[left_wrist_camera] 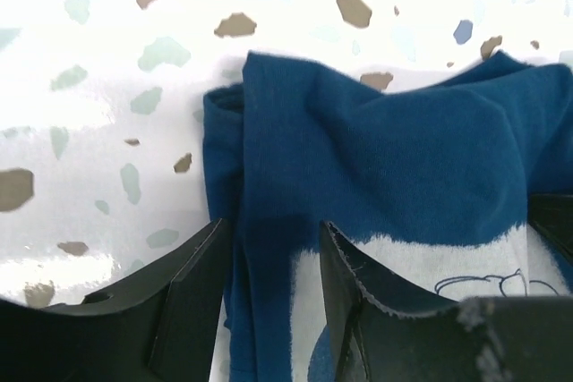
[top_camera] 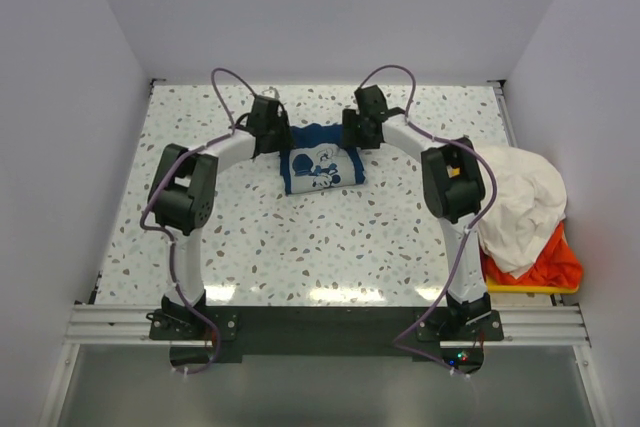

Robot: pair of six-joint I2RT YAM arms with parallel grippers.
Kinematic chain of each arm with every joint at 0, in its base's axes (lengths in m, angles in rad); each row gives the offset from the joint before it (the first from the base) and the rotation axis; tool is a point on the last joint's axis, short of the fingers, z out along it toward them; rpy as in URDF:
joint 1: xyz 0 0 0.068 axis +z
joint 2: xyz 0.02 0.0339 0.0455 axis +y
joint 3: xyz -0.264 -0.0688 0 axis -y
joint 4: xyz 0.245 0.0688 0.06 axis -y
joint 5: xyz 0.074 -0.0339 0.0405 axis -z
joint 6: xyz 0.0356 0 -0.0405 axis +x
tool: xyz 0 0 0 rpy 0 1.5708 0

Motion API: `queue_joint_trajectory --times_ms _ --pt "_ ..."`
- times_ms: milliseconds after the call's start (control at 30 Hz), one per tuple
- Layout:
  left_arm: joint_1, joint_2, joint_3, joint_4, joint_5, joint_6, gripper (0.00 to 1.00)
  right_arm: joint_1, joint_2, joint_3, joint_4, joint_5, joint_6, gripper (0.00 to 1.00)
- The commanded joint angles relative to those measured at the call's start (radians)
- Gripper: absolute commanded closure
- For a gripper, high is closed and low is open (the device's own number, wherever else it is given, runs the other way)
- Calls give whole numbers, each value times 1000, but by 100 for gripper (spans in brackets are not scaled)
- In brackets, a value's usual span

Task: Fold and stack the t-shirts
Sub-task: Fold the tshirt

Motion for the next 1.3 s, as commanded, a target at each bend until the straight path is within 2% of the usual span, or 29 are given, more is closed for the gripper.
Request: queue_joint_trajectory --times_ms 0,133,433,733,1067,1267 --pt "22 -32 80 -8 -39 43 51 3 -71 -22 98 29 0 37" --pt "34 27 172 -35 -37 67 54 3 -64 12 131 49 15 37" --pt "48 131 276 -43 -7 84 60 3 13 125 132 55 29 45" --pt "51 170 298 -25 27 87 63 3 82 199 123 56 12 49" --pt "52 191 306 -5 64 81 67 2 125 244 111 57 28 59" --pt "56 183 303 -3 66 77 79 2 123 242 109 63 31 68"
